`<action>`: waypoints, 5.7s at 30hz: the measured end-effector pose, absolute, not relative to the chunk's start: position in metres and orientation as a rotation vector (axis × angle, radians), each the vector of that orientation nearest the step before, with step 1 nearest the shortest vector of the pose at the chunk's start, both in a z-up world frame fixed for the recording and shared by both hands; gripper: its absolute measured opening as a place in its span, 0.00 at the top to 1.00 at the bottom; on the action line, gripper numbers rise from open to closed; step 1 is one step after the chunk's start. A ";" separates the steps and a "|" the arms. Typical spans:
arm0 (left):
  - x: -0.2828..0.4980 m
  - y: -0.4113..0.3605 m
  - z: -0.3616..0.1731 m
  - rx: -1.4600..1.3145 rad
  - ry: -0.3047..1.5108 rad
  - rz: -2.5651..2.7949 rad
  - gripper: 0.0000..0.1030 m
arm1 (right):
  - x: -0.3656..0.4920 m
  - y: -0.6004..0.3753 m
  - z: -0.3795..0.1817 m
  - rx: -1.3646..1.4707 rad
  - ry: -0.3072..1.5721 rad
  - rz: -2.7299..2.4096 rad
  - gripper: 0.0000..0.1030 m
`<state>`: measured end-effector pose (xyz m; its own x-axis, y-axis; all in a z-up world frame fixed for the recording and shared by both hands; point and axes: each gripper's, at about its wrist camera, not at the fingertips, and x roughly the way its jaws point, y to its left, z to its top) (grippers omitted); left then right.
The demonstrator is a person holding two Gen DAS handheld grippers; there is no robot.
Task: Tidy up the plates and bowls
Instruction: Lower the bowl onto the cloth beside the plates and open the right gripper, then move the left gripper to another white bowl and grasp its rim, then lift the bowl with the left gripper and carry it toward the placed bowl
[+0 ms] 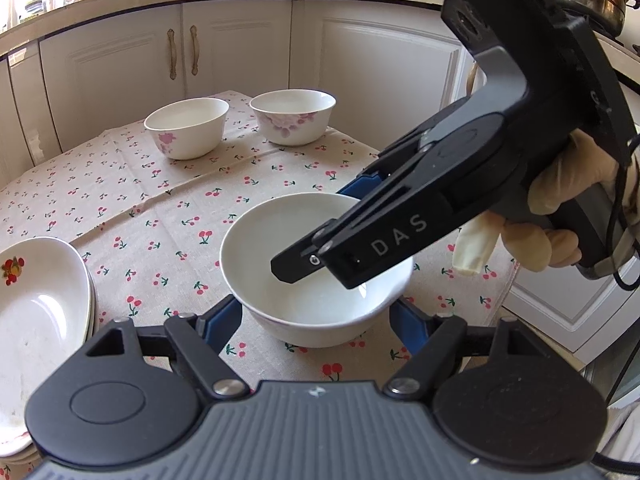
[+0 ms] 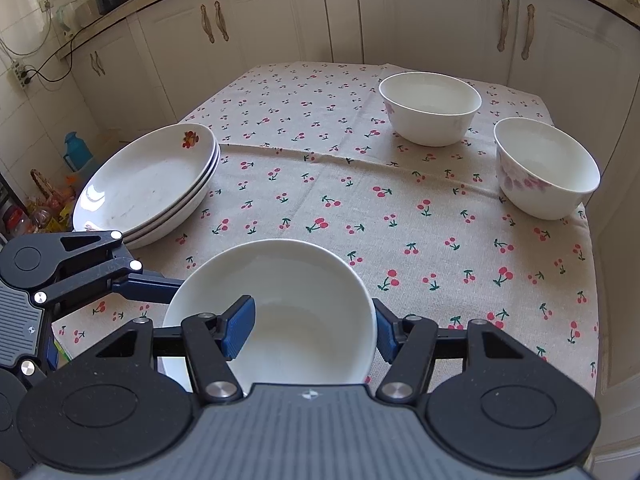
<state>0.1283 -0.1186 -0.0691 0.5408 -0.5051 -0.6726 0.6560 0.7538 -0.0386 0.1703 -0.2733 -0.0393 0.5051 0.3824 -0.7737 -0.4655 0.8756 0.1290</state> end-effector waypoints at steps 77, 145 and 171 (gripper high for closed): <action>0.226 -0.153 0.016 0.313 0.725 -0.653 0.07 | 0.156 -0.351 -0.027 -0.278 0.620 0.169 0.00; 0.428 -0.292 -0.065 0.367 0.983 -0.801 0.41 | 0.297 -0.393 -0.057 -0.248 0.624 0.322 0.11; 0.383 -0.266 -0.034 0.349 0.937 -0.806 0.42 | 0.262 -0.370 -0.029 -0.268 0.654 0.348 0.11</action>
